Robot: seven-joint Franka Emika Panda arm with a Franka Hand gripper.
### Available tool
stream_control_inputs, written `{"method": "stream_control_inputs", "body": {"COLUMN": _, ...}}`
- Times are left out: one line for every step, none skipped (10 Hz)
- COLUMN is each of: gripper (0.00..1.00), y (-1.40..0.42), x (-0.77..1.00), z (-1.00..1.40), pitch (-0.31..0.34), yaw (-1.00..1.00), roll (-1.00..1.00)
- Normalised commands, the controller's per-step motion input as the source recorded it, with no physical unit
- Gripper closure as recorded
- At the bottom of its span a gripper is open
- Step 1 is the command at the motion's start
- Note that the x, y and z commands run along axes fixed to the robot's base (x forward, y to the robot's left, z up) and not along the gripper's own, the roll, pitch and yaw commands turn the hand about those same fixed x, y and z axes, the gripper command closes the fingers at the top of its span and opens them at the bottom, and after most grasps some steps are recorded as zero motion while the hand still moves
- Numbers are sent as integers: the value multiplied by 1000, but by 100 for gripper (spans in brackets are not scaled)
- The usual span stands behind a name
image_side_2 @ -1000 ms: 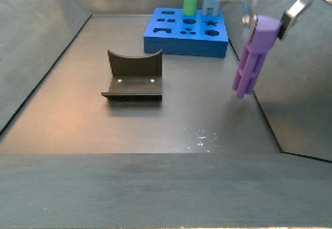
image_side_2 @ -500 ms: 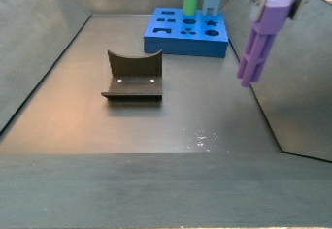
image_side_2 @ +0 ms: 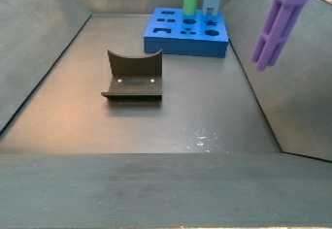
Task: Pick up the 3 prong object. Move up. Move to above the board. Insert the 3 prong object.
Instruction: Move to above the board.
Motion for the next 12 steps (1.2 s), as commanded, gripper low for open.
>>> {"method": "stream_control_inputs", "body": {"gripper": 100, "y": 77, "x": -103, "z": 869, "pitch": 45, "yaw": 14, "roll": 44}}
{"method": "stream_control_inputs", "body": {"gripper": 100, "y": 49, "x": -48, "z": 669, "pitch": 68, "yaw": 14, "roll": 34}}
{"method": "stream_control_inputs", "body": {"gripper": 100, "y": 41, "x": -31, "z": 565, "pitch": 78, "yaw": 15, "roll": 32}}
{"method": "stream_control_inputs", "body": {"gripper": 100, "y": 22, "x": -10, "z": 309, "pitch": 87, "yaw": 15, "roll": 38}}
{"method": "stream_control_inputs", "body": {"gripper": 100, "y": 12, "x": -8, "z": 208, "pitch": 86, "yaw": 14, "roll": 43}}
{"method": "stream_control_inputs", "body": {"gripper": 100, "y": -1000, "x": 452, "z": 101, "pitch": 384, "yaw": -470, "roll": 348}}
{"method": "stream_control_inputs", "body": {"gripper": 100, "y": -1000, "x": 455, "z": 92, "pitch": 370, "yaw": -463, "roll": 351}}
{"method": "stream_control_inputs", "body": {"gripper": 100, "y": -1000, "x": 466, "z": 94, "pitch": 331, "yaw": -259, "roll": 263}}
{"method": "stream_control_inputs", "body": {"gripper": 100, "y": -1000, "x": 479, "z": 98, "pitch": 278, "yaw": -132, "roll": 120}}
{"method": "stream_control_inputs", "body": {"gripper": 100, "y": -1000, "x": 485, "z": 99, "pitch": 204, "yaw": -24, "roll": -7}}
{"method": "stream_control_inputs", "body": {"gripper": 100, "y": -1000, "x": 488, "z": 101, "pitch": 157, "yaw": -11, "roll": -19}}
{"method": "stream_control_inputs", "body": {"gripper": 100, "y": -1000, "x": 492, "z": 104, "pitch": 129, "yaw": 4, "roll": -2}}
